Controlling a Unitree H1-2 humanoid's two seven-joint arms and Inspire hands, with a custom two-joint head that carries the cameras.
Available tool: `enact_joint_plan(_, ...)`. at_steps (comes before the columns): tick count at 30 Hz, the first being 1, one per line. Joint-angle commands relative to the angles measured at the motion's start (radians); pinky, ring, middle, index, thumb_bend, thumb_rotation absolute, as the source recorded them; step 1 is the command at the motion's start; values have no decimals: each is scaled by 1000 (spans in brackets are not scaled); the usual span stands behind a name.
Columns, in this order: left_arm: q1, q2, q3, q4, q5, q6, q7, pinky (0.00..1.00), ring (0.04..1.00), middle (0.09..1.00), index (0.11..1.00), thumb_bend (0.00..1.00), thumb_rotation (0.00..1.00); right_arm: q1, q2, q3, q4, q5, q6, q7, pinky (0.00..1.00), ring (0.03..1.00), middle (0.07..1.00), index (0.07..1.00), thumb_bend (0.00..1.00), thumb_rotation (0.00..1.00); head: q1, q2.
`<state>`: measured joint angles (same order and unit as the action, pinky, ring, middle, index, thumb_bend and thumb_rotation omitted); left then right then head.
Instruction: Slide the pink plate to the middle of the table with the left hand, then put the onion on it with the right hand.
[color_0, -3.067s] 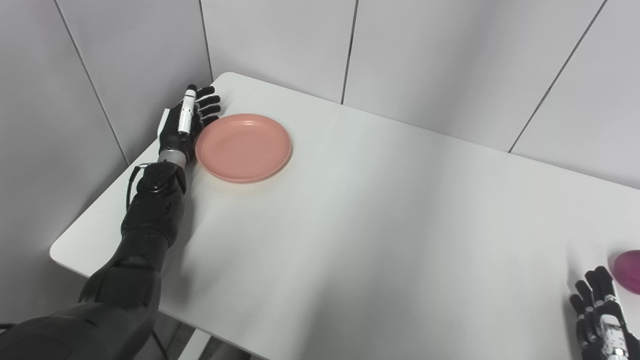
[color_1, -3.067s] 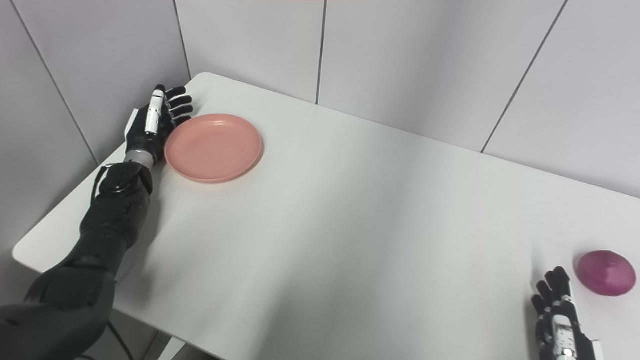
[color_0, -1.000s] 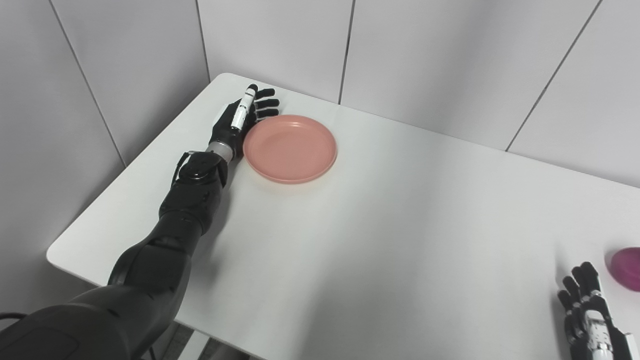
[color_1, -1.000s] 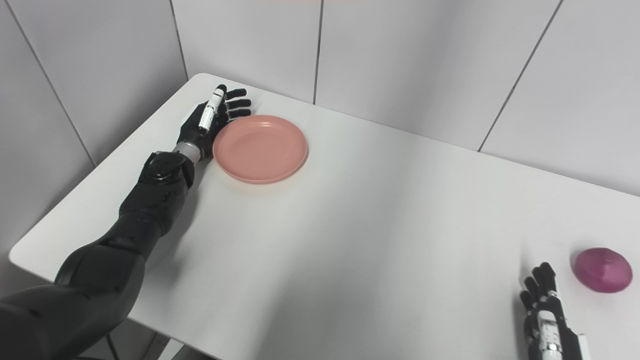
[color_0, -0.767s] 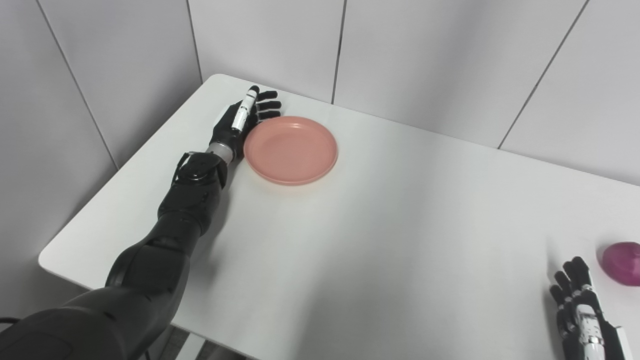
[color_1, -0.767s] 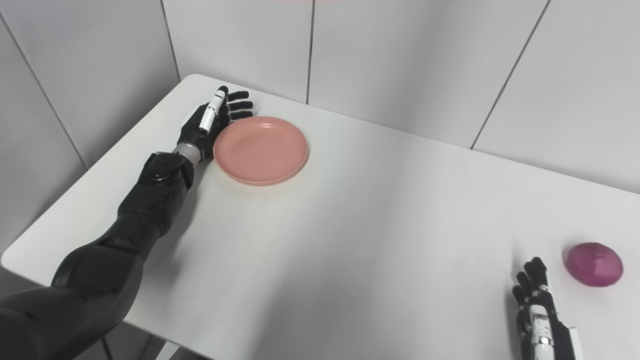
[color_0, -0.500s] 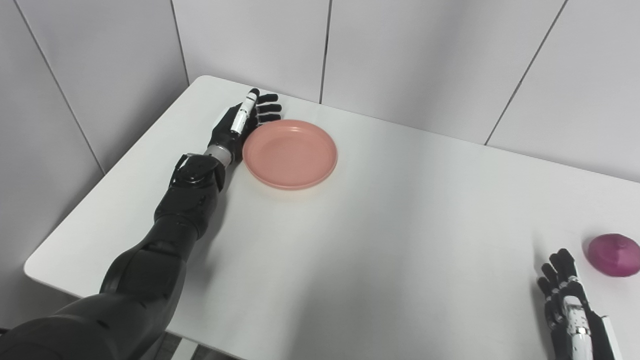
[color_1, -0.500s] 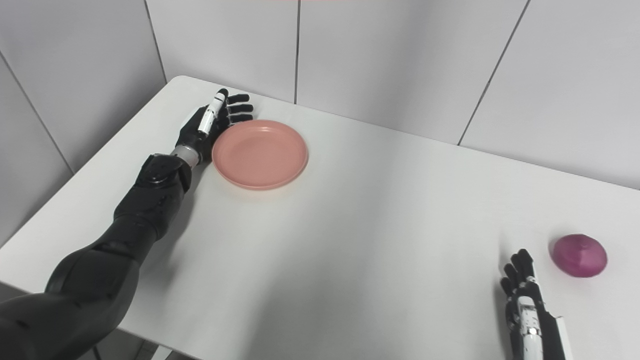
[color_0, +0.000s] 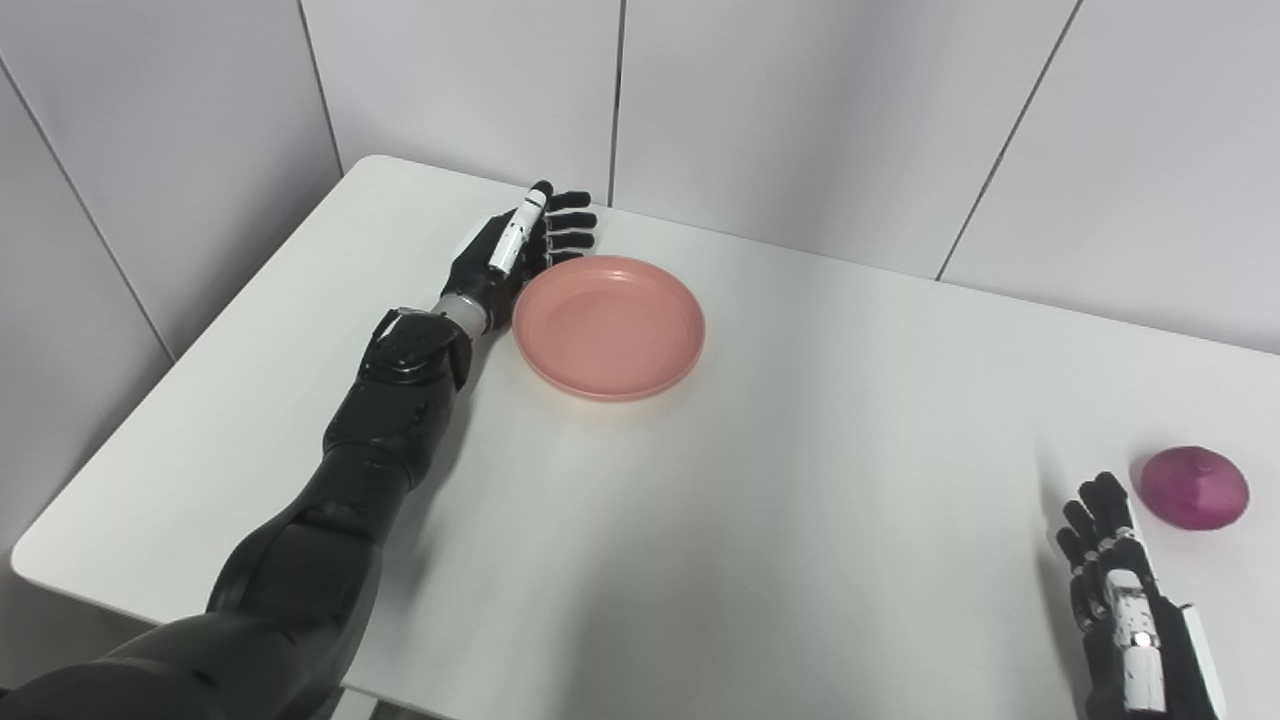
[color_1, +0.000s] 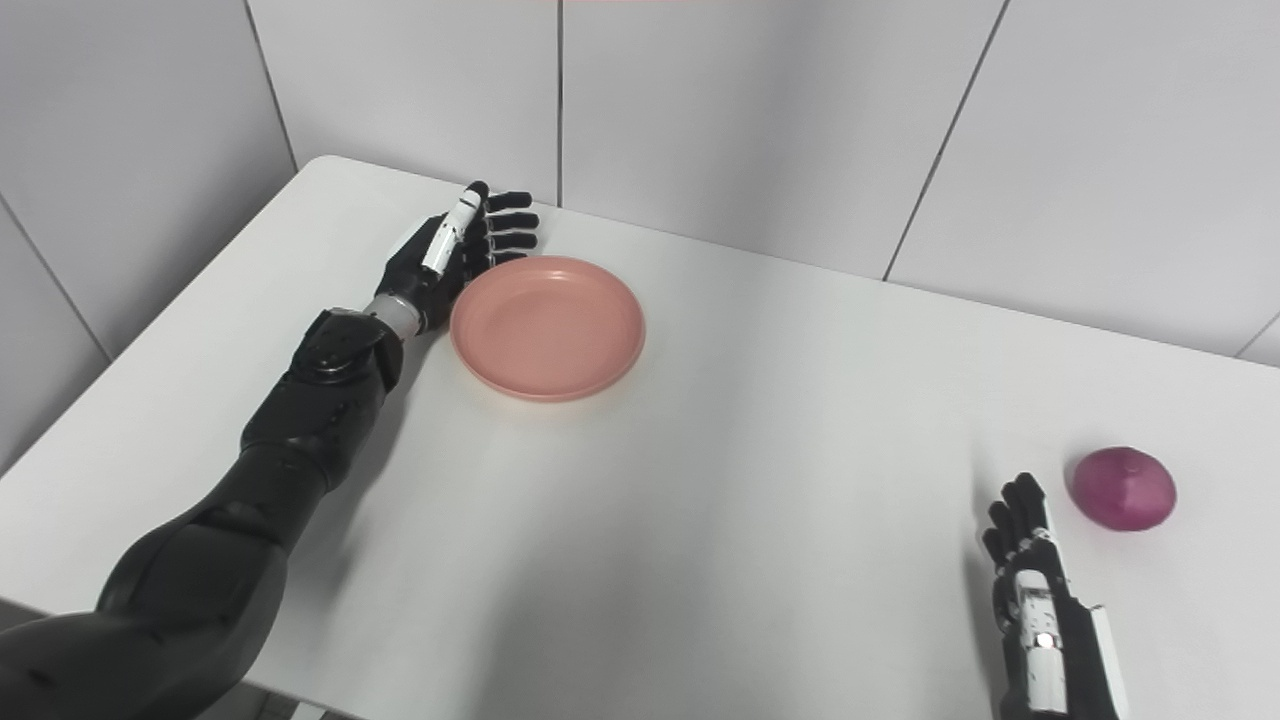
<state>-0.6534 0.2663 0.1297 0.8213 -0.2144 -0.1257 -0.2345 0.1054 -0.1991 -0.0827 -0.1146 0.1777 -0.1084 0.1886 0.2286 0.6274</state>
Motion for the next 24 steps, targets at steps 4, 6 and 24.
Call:
enact_joint_plan(4,-22,-11,2,-74,-12,24,-16,692,740,751,725,340,1000,-1,4,3,52,-3,-39,3,1000,1000,1000,1000,54,1000,-21,2)
enact_joint_plan(6,-16,-15,-3,-86,-5,26,-18,691,737,748,722,331,1000,1,9,3,48,-10,-38,-4,1000,997,1000,1000,39,1000,-27,3)
enact_joint_plan(24,14,-56,-22,-118,10,45,-29,697,733,745,726,326,1000,0,14,5,75,-18,-61,2,1000,993,1000,1000,88,1000,-54,11)
